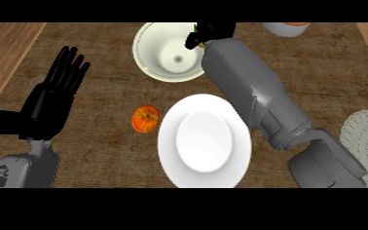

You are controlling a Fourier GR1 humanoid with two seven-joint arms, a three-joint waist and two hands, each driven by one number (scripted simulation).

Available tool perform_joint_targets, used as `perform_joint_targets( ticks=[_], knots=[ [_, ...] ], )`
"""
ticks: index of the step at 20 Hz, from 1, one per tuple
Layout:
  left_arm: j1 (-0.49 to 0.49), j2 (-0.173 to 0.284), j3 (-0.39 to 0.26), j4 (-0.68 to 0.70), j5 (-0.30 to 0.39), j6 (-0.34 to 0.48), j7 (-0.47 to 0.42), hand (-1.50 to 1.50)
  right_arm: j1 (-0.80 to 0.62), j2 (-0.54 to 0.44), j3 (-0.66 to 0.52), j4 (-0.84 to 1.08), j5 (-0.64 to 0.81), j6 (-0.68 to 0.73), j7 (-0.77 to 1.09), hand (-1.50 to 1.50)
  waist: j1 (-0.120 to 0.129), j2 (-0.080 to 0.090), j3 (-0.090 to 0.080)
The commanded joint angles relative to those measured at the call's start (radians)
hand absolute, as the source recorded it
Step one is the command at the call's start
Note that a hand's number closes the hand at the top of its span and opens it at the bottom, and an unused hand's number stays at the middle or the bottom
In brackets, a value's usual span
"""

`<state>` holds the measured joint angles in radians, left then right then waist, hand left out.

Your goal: Pick the lemon from the plate and place it in the bowl

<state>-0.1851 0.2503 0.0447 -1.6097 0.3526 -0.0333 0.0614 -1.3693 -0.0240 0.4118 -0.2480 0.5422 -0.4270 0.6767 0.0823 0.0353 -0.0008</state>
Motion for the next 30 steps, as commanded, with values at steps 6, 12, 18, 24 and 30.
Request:
perform_joint_targets(
  ticks=[6,12,18,24,30],
  knots=[
    [-0.041,-0.004,0.0,0.018,0.006,-0.01,0.003,0.0,0.038,0.008,-0.153,0.049,-0.138,0.041,-0.214,-1.5,0.02,0.012,0.002],
    [-0.048,-0.034,-0.025,0.021,-0.029,0.024,-0.006,0.0,0.072,-0.032,-0.279,-0.045,-0.238,-0.133,-0.429,-1.5,0.003,0.012,0.004],
    [0.021,-0.004,0.009,0.025,0.004,-0.026,-0.025,0.0,0.112,-0.07,-0.457,-0.116,-0.377,-0.268,-0.585,-1.5,0.0,0.001,0.003],
    [0.036,-0.003,0.025,-0.026,0.007,0.001,0.018,0.0,0.159,-0.114,-0.526,-0.07,-0.41,-0.281,-0.687,-1.5,-0.031,-0.02,0.002],
    [0.041,-0.042,0.005,-0.008,-0.043,0.032,-0.01,0.0,0.267,-0.209,-0.572,-0.129,-0.463,-0.131,-0.753,-1.5,-0.066,-0.029,0.001]
  ],
)
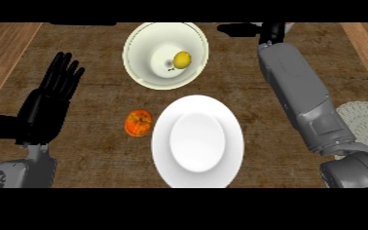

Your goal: Pick the lemon from the plate and place it in the bowl

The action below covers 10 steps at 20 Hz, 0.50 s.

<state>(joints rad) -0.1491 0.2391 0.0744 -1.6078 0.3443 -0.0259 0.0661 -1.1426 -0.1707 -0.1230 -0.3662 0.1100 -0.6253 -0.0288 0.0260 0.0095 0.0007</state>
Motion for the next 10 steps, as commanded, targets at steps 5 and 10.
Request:
perform_joint_targets(
  ticks=[5,10],
  knots=[
    [0.019,0.015,0.046,0.019,0.009,-0.029,-0.023,0.0,0.211,-0.137,-0.016,-0.15,-0.049,0.221,-0.045,-1.5,-0.031,-0.012,-0.001],
    [0.007,0.023,0.061,0.022,0.0,-0.022,-0.002,0.0,0.394,-0.169,0.039,-0.429,-0.059,0.306,0.066,-1.5,-0.046,-0.017,-0.001]
  ],
)
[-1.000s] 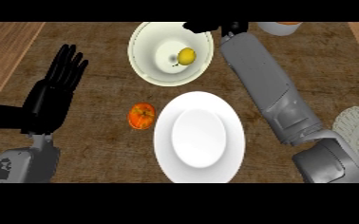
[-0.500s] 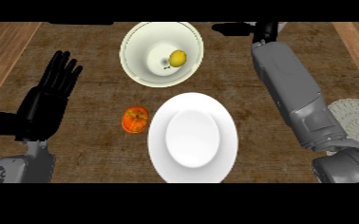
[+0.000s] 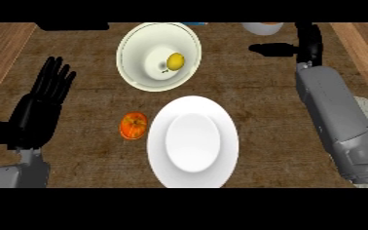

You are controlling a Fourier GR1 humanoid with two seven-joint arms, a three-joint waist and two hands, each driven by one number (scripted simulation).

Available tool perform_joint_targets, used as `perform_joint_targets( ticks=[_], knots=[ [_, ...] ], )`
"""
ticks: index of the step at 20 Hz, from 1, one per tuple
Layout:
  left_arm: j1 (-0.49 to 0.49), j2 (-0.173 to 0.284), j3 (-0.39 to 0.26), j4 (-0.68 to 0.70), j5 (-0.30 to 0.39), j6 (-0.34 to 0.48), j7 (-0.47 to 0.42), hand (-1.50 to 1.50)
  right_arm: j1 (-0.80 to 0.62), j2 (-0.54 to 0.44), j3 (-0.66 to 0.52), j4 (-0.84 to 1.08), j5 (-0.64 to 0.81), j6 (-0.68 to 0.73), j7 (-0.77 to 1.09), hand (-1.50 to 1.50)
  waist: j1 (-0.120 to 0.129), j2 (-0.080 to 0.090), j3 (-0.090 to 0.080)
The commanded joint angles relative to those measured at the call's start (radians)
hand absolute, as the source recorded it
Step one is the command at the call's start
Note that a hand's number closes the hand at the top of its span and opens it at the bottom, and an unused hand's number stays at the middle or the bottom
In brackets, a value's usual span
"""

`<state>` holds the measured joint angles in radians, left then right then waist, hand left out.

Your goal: Pick the lemon from the plate and place it in the bowl

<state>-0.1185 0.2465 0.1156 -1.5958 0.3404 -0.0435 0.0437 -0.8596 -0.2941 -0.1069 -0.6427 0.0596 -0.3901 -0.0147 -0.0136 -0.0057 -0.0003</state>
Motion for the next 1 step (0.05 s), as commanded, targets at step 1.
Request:
perform_joint_targets(
  ticks=[1],
  knots=[
    [0.006,0.033,0.038,-0.011,0.029,-0.036,0.014,0.0,0.177,-0.035,0.024,-0.171,-0.016,0.08,0.032,-1.5,-0.004,-0.002,0.0]
  ],
)
